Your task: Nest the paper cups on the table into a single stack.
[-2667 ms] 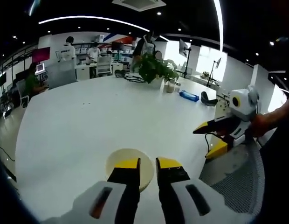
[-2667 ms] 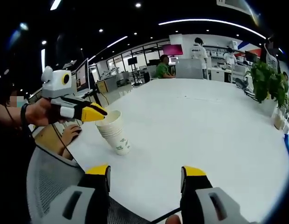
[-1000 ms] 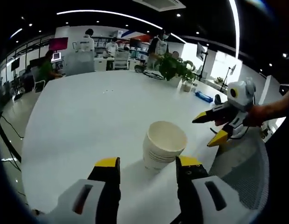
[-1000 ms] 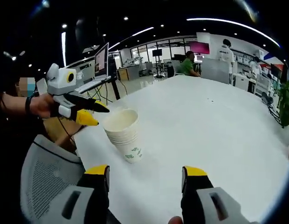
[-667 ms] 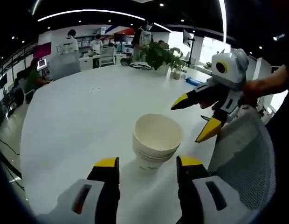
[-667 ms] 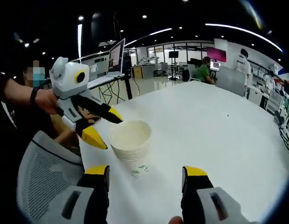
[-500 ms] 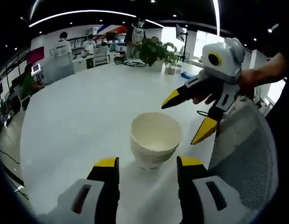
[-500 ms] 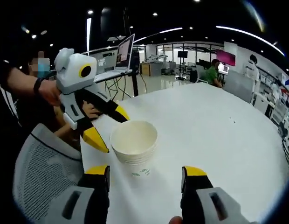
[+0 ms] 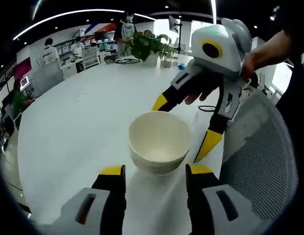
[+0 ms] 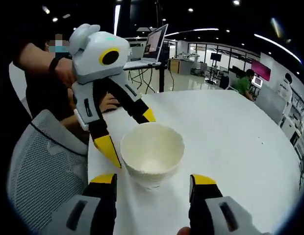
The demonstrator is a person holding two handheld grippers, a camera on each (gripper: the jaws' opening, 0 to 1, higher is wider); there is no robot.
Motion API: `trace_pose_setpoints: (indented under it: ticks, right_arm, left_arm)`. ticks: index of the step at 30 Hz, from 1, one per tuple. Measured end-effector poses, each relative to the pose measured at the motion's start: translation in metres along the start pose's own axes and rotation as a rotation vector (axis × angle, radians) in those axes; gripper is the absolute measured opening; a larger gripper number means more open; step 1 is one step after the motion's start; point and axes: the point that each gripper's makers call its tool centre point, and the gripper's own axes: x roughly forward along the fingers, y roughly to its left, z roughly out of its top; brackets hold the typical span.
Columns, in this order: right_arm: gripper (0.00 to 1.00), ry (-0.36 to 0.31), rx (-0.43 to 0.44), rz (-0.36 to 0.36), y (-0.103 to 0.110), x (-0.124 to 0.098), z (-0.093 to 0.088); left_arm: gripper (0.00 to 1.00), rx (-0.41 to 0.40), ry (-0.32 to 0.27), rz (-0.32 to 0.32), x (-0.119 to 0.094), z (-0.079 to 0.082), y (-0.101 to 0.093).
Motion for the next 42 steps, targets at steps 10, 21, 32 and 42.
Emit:
trace_pose_setpoints:
  ticks: [10, 21, 32, 42]
  right_arm:
    - [0.42, 0.007, -0.034, 0.018, 0.001, 0.006, 0.003]
    - [0.40, -0.002, -0.042, -0.003, -0.019, -0.003, 0.010]
    - [0.40, -0.004, -0.042, -0.050, -0.068, -0.013, 0.010]
    - [0.40, 0.008, -0.022, -0.067, -0.100, -0.009, 0.006]
  left_arm:
    - [0.38, 0.012, 0.007, -0.031, 0.008, 0.001, 0.001]
    - [0.37, 0.020, -0.010, -0.027, 0.010, 0.020, 0.007]
    - [0.37, 0.058, -0.024, -0.017, 0.032, 0.052, 0.031]
    - [0.36, 0.054, -0.027, -0.024, 0.050, 0.069, 0.052]
